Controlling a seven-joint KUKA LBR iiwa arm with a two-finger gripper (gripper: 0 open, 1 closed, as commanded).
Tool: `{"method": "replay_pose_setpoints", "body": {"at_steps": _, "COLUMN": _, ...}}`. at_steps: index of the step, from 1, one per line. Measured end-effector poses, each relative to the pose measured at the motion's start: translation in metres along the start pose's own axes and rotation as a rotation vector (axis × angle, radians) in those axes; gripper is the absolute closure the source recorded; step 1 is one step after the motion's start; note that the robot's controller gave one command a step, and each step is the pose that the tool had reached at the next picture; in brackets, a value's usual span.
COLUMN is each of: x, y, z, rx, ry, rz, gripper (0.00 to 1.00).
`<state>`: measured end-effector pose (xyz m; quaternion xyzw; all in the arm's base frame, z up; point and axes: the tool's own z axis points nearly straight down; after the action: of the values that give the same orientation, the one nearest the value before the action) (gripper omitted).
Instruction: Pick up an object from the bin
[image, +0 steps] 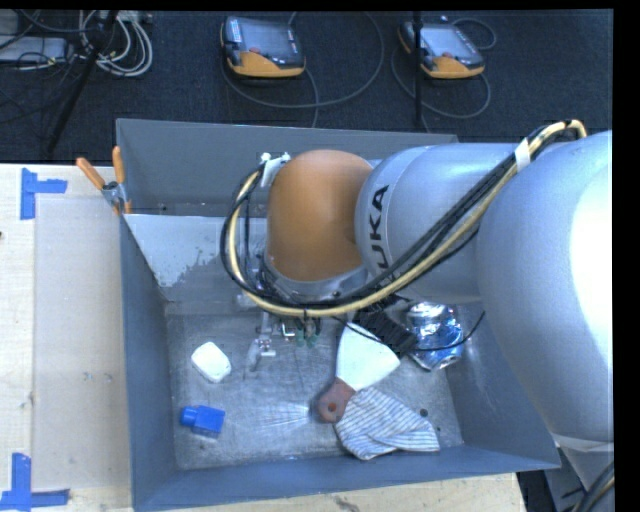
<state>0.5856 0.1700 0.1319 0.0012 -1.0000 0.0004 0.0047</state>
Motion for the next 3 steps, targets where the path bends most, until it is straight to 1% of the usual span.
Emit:
{"method": "replay_pose_setpoints", "body": {"at_steps": 1, "x": -0.002, "y": -0.001, "z": -0.005, "rx": -0.001, "ry": -0.007, "rz": 0.004, "gripper": 0.00}}
{"method": "replay_pose_setpoints", "body": {"at_steps": 2, "x": 0.002, "y": 0.029, "z": 0.055, "rx": -0.002, "ry": -0.011, "rz": 0.024, "gripper": 0.00}}
{"method": "replay_pose_setpoints", "body": {"at_steps": 3, "x": 0.001, "y": 0.029, "z": 0.050, "rx": -0.002, "ry": -0.014, "rz": 0.025, "gripper": 0.00}}
